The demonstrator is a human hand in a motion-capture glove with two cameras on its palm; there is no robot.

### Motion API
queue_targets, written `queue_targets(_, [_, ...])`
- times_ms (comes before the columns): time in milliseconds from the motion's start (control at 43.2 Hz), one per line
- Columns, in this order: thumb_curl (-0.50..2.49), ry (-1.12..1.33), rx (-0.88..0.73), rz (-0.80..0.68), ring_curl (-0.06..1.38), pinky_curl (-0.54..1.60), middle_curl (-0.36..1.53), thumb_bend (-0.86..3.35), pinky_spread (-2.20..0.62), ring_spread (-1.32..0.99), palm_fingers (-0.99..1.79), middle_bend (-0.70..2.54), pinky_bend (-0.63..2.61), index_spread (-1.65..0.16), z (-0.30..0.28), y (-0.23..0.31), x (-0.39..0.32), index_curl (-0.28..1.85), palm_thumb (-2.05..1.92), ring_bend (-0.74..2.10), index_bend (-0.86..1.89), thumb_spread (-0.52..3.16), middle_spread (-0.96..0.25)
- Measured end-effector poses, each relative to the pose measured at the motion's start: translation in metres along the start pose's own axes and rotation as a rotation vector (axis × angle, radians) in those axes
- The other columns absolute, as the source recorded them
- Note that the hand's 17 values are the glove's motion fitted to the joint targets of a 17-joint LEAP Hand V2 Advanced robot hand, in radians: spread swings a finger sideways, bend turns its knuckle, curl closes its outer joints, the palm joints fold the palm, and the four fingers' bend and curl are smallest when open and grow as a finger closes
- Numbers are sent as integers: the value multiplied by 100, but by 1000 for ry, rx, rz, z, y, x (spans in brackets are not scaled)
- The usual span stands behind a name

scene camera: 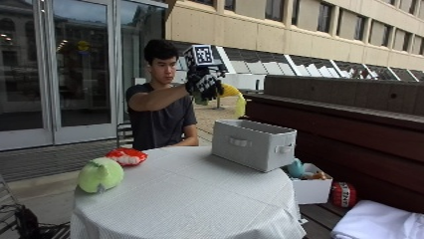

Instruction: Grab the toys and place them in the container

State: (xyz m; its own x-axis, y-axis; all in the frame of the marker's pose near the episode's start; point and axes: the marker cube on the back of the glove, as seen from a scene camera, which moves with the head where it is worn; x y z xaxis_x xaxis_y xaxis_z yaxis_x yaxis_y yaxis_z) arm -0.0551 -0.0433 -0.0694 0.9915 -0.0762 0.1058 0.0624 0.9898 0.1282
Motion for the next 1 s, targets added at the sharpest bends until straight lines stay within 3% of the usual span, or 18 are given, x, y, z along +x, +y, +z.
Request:
queue_targets(370, [82, 2, 17, -135, 49, 40, 63, 21, -49, -42, 117, 78, 82, -38, 1, 27, -159, 67, 66, 115, 27, 55, -40])
queue_targets(463, [84, -23, -25, -224, 49, 40, 64, 21, -49, -42, 117, 78, 82, -38, 21, -1, -157, 70, 66, 116, 27, 55, -41])
queue_targets(671, [90, 13, -24, -21, 49, 40, 65, 20, -49, -42, 113, 76, 83, -39, 56, -29, -155, 75, 66, 116, 21, 56, -41])
queue_targets(787, [92, 16, -61, -83, 49, 40, 65, 19, -48, -42, 110, 74, 84, -39, 61, -5, -172, 76, 66, 116, 16, 57, -41])
queue_targets(903, [90, 28, -81, -132, 49, 42, 63, 11, -46, -42, 89, 63, 95, -38, 60, 26, -193, 72, 57, 115, 4, 67, -41])
queue_targets(949, [79, 45, -64, -151, 49, 46, 60, -2, -41, -38, 56, 52, 106, -35, 63, 16, -181, 66, 33, 116, -8, 87, -33])
queue_targets(995, [75, 51, -53, -174, 50, 48, 60, -4, -38, -36, 48, 51, 111, -34, 65, 5, -169, 64, 28, 118, -6, 95, -29])
